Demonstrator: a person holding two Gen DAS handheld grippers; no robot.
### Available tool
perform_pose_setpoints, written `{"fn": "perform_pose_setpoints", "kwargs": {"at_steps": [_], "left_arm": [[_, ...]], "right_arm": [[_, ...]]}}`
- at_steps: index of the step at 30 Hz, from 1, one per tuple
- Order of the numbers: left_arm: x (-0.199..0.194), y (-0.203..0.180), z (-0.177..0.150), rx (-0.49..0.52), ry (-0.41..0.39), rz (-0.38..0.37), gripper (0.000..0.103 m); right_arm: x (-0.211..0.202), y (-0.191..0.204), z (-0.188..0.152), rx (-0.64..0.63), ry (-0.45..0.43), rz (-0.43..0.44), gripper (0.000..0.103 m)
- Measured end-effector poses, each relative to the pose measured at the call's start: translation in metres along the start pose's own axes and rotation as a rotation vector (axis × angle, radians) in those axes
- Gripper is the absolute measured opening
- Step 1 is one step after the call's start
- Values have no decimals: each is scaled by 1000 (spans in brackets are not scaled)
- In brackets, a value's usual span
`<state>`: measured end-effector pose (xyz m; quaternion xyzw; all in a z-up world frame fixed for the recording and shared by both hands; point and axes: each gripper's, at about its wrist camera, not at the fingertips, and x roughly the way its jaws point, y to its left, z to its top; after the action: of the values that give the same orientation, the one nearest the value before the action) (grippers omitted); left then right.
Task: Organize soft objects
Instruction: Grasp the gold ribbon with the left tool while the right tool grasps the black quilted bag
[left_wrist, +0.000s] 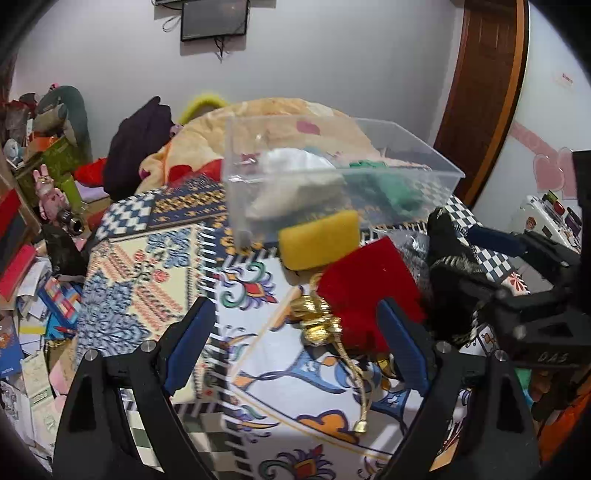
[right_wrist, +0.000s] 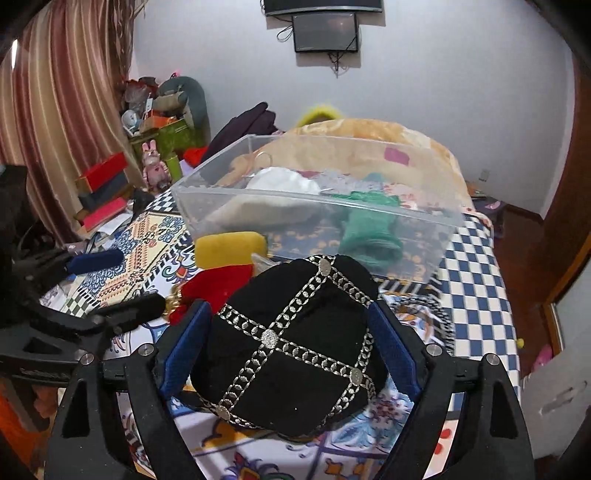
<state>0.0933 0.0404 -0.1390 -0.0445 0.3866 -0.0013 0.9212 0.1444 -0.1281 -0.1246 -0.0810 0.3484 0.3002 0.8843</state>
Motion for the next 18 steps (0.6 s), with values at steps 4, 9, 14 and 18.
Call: {"fn": "perform_pose_setpoints", "kwargs": {"at_steps": [4, 9, 14, 18], "left_arm": [[14, -9, -4, 15, 31, -19, 82], [28, -13, -10, -4, 68, -51, 61], [23, -14, -12, -12, 60, -79, 38], [13, -14, -13, -13, 45, -84, 29]], "right_arm": [[-10, -8, -9, 26, 4, -5, 55], [-22, -18, -18, 52, -5, -20, 40], [-32, -27, -25, 83, -12, -32, 28], [-42, -35, -27, 112, -42, -21, 20]]}}
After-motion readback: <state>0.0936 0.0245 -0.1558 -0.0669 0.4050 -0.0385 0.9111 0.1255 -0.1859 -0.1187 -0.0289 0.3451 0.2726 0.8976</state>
